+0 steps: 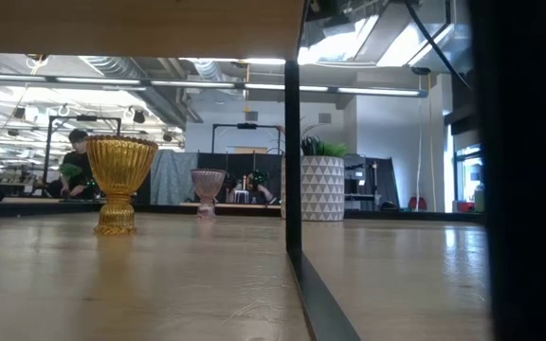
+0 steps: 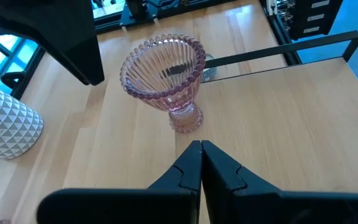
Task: Pick & Place candle stick holders
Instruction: Put the bottom pink glass on the shelf
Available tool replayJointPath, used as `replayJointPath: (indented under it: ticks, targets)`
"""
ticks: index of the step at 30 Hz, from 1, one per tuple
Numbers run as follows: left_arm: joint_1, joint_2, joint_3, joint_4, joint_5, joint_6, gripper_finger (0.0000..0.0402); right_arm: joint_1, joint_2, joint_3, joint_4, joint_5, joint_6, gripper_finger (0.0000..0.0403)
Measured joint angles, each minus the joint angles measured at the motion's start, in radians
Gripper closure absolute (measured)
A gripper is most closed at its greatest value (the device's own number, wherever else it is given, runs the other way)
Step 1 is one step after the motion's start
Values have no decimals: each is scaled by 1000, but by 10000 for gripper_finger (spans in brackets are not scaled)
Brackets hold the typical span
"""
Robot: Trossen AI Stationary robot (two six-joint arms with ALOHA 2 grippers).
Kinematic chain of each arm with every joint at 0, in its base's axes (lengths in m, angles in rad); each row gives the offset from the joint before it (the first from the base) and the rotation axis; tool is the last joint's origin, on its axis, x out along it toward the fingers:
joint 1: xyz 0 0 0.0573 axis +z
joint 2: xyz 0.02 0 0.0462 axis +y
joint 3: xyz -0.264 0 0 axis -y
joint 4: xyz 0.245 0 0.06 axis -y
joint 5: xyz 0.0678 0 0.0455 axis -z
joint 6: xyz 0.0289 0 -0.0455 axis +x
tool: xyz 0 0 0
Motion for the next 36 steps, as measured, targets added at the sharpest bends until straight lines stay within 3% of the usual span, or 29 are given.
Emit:
replayJointPath:
  ticks: [22, 36]
  targets:
    - [0, 0, 0, 0, 1, -1, 400, 43, 14, 0, 29, -50, 20, 272]
    - [0, -21, 0, 0, 3, 22, 400, 51, 9, 0, 28, -1, 19, 272]
